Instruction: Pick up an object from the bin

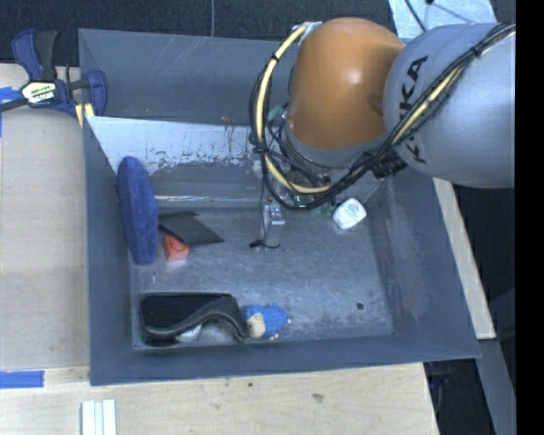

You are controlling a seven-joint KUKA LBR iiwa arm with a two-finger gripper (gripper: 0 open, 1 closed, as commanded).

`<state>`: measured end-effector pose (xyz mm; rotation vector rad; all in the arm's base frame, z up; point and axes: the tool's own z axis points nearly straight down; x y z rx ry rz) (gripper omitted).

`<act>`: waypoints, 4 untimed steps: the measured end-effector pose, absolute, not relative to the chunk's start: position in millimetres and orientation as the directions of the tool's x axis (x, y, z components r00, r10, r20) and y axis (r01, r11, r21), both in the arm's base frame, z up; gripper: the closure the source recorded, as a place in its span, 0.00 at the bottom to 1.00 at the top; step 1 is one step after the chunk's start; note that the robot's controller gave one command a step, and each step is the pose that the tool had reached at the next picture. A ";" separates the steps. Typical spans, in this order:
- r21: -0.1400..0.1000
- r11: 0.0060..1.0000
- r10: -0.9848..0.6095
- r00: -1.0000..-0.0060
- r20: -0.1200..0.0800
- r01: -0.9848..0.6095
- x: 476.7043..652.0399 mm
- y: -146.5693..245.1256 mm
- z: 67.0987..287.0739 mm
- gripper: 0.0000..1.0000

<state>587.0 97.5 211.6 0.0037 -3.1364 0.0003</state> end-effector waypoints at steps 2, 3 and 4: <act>-0.002 0.999 0.035 -0.999 -0.001 0.035 578.9 126.0 102.0 0.00; 0.001 0.998 -0.068 -0.998 -0.005 -0.068 593.9 159.6 106.6 0.00; 0.000 0.984 -0.176 -0.984 0.000 -0.176 597.5 167.4 69.3 0.00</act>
Offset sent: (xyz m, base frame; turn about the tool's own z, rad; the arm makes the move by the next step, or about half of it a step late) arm 0.0047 0.0616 -0.1416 0.0801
